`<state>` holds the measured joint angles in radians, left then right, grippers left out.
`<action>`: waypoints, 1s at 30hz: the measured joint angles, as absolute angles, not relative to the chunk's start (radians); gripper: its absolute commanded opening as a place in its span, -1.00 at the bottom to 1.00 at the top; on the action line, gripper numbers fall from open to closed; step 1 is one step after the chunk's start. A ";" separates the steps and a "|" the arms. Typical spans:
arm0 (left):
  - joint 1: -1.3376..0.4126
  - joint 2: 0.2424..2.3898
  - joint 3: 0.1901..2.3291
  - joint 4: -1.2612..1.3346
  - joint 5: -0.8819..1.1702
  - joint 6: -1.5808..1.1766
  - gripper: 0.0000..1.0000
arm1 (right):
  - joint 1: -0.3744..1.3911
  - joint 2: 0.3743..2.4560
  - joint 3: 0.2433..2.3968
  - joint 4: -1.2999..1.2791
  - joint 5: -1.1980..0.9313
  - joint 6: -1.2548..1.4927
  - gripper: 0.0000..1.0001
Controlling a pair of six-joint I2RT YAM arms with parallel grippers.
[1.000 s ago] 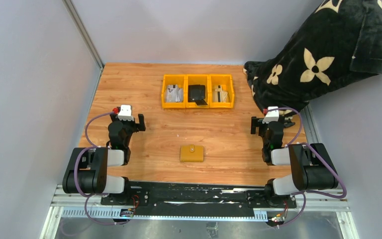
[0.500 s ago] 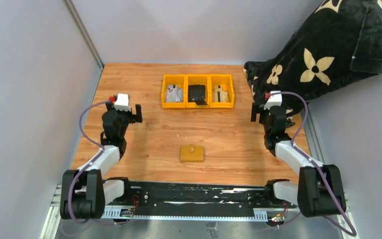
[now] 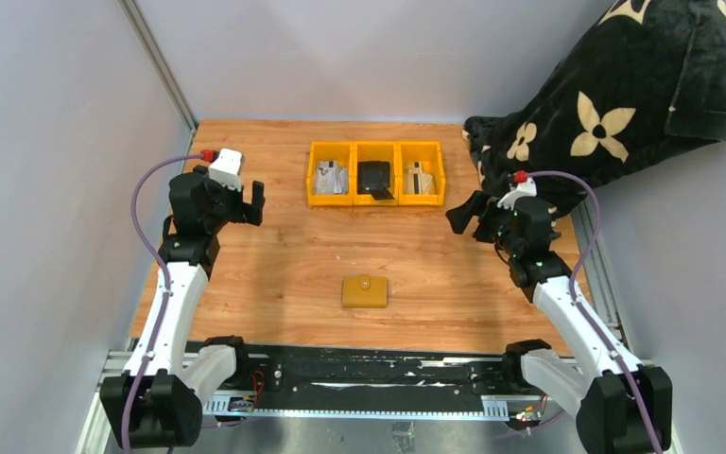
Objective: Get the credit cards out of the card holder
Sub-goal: Open the card holder at the center of the board.
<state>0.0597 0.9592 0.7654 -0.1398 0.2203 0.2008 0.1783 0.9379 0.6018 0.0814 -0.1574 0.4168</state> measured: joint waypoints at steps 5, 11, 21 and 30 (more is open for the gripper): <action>0.060 0.992 0.873 -0.298 0.262 0.179 1.00 | 0.197 0.988 0.563 0.094 -0.315 0.506 1.00; 0.061 1.011 0.912 -0.408 0.286 0.175 1.00 | 0.431 1.056 0.600 -0.024 -0.300 0.460 0.87; 0.062 1.000 0.910 -0.477 0.331 0.169 1.00 | 0.724 1.292 0.605 -0.035 -0.286 0.479 0.53; 0.062 0.961 0.905 -0.519 0.389 0.172 1.00 | 0.773 1.445 0.647 0.019 -0.318 0.530 0.32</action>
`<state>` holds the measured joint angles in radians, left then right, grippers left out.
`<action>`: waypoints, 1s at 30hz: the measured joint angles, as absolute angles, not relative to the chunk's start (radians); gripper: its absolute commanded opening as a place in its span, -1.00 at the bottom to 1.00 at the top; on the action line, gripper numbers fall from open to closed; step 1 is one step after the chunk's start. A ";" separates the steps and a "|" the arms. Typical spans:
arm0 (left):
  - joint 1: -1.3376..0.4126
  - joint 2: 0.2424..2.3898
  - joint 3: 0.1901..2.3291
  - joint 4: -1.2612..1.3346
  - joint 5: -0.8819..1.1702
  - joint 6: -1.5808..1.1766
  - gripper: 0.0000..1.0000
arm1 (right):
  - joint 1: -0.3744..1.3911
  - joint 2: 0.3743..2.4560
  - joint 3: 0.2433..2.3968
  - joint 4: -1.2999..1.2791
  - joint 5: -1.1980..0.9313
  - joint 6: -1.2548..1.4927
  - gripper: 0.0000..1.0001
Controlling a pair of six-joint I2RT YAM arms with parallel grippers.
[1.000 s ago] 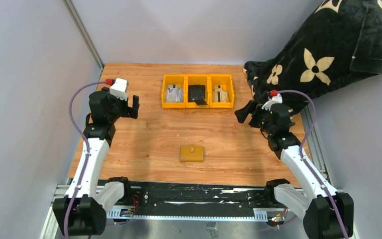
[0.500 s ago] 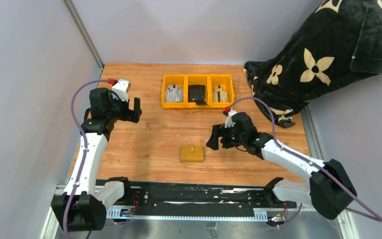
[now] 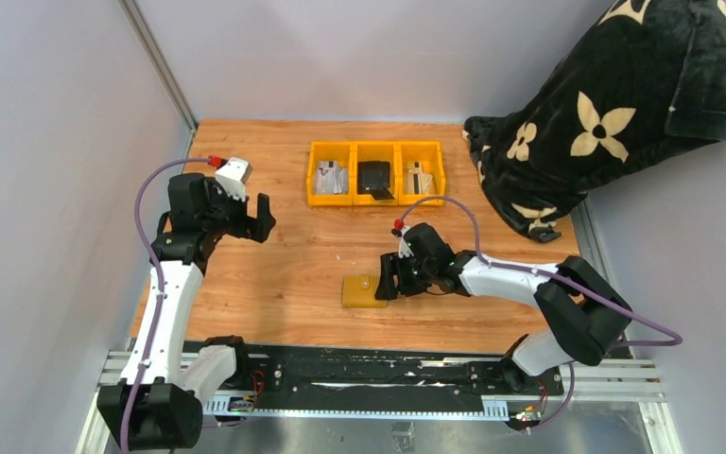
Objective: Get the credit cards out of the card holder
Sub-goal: Open the card holder at the center of the board.
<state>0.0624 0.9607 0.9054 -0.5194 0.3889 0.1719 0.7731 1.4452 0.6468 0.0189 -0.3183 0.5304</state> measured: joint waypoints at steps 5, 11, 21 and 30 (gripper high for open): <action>0.062 0.951 0.889 -0.545 0.427 0.176 1.00 | 0.775 1.522 0.688 0.077 -0.342 0.562 0.12; 0.062 0.909 0.886 -0.568 0.467 0.192 1.00 | 0.775 1.604 0.727 0.138 -0.369 0.599 -0.32; 0.062 0.893 0.886 -0.610 0.540 0.239 1.00 | 0.777 1.616 0.730 0.219 -0.462 0.660 -1.00; -0.012 0.892 0.886 -0.619 0.633 0.196 1.00 | 0.777 1.477 0.817 0.220 -0.538 0.655 -1.00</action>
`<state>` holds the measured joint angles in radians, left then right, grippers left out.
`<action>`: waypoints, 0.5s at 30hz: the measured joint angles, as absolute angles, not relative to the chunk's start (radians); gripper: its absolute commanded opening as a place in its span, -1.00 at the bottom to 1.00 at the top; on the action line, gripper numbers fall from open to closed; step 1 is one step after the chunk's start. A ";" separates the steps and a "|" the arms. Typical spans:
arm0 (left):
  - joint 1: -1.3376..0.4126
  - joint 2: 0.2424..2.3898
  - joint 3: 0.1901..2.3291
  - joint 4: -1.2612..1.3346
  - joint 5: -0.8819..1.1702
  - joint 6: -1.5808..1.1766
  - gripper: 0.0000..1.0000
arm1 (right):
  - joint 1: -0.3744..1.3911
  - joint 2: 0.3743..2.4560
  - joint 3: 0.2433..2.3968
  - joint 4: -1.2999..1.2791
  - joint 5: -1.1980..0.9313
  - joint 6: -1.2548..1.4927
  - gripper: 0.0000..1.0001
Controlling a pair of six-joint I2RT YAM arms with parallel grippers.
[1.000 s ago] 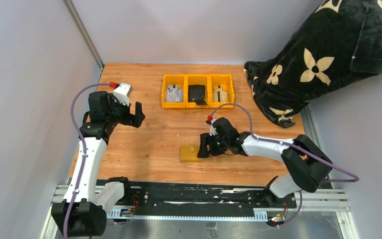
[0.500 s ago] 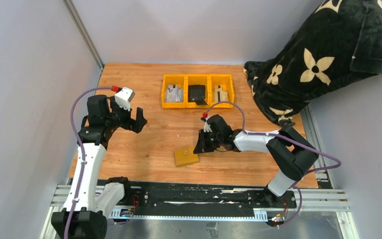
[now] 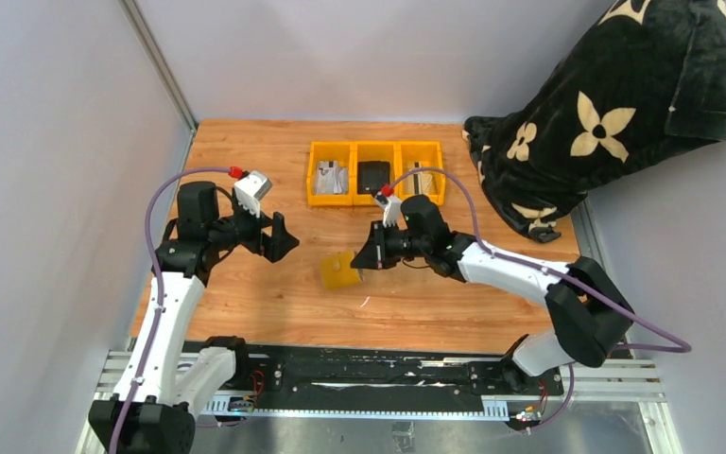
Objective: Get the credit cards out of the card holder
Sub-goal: Open the card holder at the center of the board.
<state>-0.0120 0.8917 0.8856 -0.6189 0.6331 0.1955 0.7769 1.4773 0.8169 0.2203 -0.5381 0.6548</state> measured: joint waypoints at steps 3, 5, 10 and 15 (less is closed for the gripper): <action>-0.042 0.891 0.886 -0.616 0.664 0.150 1.00 | 0.777 1.436 0.857 0.226 -0.550 0.657 -1.00; -0.043 0.884 0.886 -0.601 0.675 0.096 1.00 | 0.777 1.416 0.885 0.234 -0.554 0.662 -1.00; -0.043 0.797 0.868 -0.508 0.731 -0.082 1.00 | 0.777 1.401 0.968 0.236 -0.560 0.677 -1.00; -0.043 0.747 0.857 -0.465 0.799 -0.218 1.00 | 0.777 1.364 1.011 0.252 -0.562 0.703 -1.00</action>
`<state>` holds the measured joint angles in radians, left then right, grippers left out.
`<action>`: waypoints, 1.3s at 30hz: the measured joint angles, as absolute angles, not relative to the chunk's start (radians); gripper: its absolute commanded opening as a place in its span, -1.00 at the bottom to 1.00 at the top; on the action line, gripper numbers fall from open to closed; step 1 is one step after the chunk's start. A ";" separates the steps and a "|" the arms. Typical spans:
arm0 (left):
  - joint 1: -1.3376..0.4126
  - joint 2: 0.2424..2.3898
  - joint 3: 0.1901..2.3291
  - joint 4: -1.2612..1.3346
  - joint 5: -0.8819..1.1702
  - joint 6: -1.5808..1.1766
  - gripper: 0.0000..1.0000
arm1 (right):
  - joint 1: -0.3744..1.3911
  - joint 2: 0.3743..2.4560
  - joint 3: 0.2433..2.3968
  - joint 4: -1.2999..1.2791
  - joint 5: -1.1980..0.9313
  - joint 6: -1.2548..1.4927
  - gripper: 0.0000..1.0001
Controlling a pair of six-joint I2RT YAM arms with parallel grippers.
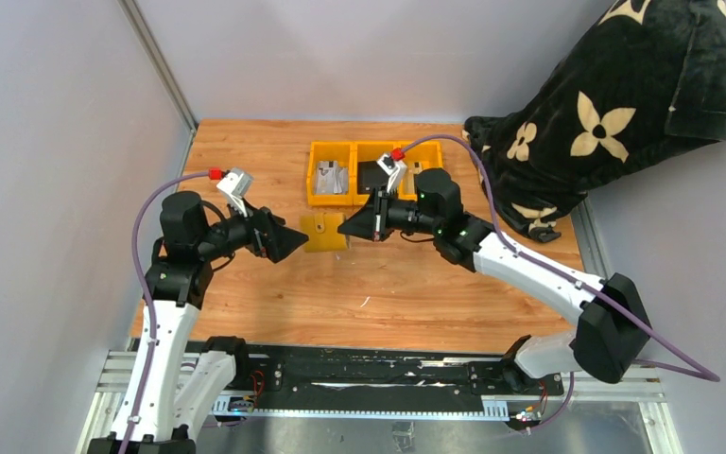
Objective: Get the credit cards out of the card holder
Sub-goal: Open the card holder at the center of the board.
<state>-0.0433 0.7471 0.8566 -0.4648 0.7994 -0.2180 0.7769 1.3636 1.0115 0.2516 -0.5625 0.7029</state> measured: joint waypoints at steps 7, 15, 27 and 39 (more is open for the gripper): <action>-0.043 0.735 0.857 -0.482 0.841 -0.291 1.00 | 0.777 1.318 1.019 0.311 -0.568 0.772 -1.00; -0.043 0.673 0.832 -0.433 0.889 -0.414 1.00 | 0.777 1.274 1.019 0.390 -0.575 0.859 -1.00; -0.043 0.693 0.742 -0.108 0.950 -0.834 0.55 | 0.777 1.240 1.018 0.475 -0.577 0.949 -1.00; -0.043 0.673 0.722 0.104 0.943 -1.074 -0.65 | 0.777 1.244 0.999 0.552 -0.575 1.003 -0.78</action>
